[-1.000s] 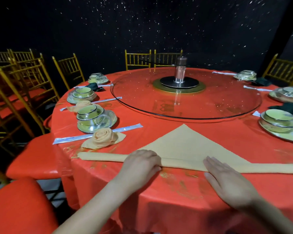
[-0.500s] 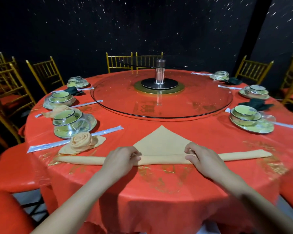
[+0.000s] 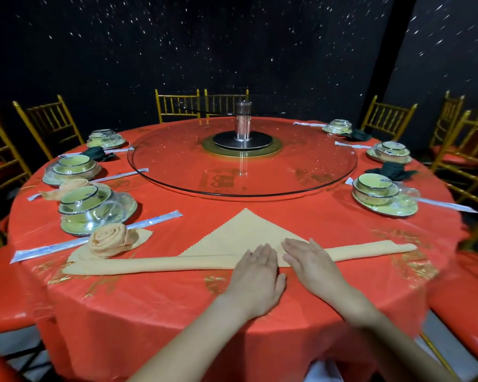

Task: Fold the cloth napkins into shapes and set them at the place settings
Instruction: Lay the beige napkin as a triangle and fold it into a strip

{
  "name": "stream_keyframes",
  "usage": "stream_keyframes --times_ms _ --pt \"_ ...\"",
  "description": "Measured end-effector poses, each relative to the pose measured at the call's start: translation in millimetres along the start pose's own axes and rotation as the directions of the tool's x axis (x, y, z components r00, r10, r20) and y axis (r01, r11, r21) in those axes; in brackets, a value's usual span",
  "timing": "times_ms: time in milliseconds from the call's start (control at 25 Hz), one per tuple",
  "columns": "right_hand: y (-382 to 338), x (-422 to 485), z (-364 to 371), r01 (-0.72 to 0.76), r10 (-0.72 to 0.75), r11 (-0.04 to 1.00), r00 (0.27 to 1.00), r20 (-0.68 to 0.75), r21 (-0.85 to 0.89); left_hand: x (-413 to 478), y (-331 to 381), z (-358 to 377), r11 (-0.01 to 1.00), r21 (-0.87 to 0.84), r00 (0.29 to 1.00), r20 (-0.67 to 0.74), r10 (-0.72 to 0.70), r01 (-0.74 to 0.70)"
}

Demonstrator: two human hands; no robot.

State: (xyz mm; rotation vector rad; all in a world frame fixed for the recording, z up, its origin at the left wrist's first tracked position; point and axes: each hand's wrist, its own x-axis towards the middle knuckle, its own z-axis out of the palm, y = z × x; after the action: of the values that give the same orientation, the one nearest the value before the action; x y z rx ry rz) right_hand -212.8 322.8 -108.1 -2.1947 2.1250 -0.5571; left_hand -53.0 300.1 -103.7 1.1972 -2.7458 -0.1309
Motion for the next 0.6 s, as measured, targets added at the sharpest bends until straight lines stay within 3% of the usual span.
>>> stream_keyframes --times_ms 120,360,600 --pt "16 -14 -8 0.013 0.009 0.992 0.985 0.174 -0.124 -1 -4 5 1.000 0.017 1.000 0.024 0.009 -0.009" --pt "70 -41 -36 -0.223 0.261 0.954 0.946 0.193 -0.199 -3 -4 3 0.999 0.043 1.000 0.026 0.009 -0.010" --pt "112 -52 -49 -0.366 0.414 0.898 0.891 0.188 -0.243 -2 -8 3 0.999 0.035 0.999 0.010 0.033 -0.033"
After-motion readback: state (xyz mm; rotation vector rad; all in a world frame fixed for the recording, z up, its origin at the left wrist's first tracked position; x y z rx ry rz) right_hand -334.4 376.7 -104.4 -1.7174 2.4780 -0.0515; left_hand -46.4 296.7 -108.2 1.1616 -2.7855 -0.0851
